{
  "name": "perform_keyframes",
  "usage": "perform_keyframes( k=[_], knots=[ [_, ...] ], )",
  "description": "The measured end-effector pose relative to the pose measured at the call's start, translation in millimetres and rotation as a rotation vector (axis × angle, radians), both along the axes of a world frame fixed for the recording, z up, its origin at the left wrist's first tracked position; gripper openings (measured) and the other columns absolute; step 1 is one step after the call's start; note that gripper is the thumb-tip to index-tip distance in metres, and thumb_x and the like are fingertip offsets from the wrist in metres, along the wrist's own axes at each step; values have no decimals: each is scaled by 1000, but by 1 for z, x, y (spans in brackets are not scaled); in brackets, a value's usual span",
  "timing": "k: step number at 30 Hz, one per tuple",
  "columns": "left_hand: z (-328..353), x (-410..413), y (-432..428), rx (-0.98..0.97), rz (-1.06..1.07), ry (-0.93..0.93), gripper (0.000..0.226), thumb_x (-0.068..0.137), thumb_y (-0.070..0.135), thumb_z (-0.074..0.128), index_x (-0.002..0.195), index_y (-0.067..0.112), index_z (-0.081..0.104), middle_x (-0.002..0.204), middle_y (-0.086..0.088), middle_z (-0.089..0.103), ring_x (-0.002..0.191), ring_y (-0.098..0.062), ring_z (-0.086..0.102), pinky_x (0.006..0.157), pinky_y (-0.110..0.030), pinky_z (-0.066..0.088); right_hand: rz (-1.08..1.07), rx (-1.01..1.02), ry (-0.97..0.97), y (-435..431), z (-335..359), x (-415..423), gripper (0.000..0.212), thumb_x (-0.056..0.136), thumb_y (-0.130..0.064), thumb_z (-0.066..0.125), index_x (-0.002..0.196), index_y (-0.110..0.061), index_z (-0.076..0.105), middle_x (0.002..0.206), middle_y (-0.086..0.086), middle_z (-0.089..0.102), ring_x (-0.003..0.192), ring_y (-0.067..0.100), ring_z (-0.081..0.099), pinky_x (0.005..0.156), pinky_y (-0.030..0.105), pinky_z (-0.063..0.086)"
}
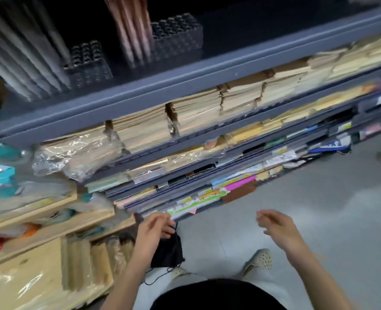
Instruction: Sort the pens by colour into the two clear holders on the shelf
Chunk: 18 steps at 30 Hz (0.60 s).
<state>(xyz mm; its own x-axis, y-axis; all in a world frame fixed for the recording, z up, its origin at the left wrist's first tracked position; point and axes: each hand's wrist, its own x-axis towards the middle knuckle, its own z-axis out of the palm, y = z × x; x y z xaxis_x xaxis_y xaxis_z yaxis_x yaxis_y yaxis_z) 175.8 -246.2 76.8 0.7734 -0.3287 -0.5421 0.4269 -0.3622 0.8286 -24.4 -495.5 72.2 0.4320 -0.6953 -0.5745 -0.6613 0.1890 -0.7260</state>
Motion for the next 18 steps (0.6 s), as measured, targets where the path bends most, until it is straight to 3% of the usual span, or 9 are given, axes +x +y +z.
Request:
perform_keyframes(
  k=[3, 5, 6, 9, 18],
  knots=[
    [-49, -35, -29, 160, -126, 156, 22, 102, 8, 53, 102, -10, 65, 86, -23, 70, 57, -21, 64, 52, -25, 51, -24, 116, 215, -22, -48, -70, 30, 93, -23, 61, 99, 6, 66, 93, 28, 66, 78, 30, 61, 78, 45, 50],
    [-71, -59, -52, 251, -226, 237, 21, 102, 11, 55, 101, -8, 62, 79, -17, 67, 51, -17, 60, 45, -21, 46, -55, 175, 298, -39, -61, -109, 34, 94, -17, 57, 101, 16, 57, 98, 37, 60, 76, 35, 58, 71, 35, 40],
    [-80, -70, -66, 278, -262, 267, 19, 101, 11, 55, 99, -7, 61, 75, -15, 64, 47, -16, 57, 42, -21, 42, -88, 203, 311, -50, -64, -127, 32, 94, -14, 56, 101, 17, 58, 91, 36, 61, 74, 32, 57, 70, 34, 38],
    [-95, -101, -112, 333, -294, 320, 17, 101, 7, 55, 90, -3, 62, 72, -14, 60, 42, -17, 56, 37, -19, 40, -220, 312, 295, -93, -67, -168, 22, 94, -9, 57, 95, 11, 66, 79, 16, 61, 73, 25, 54, 68, 34, 41],
    [-72, -153, -262, 288, -350, 274, 18, 100, 8, 58, 91, -7, 65, 76, -16, 69, 53, -24, 62, 51, -27, 50, -145, 279, 201, -228, -42, -217, 11, 94, -15, 59, 97, -8, 68, 94, 13, 71, 75, 21, 67, 65, 29, 49]
  ],
)
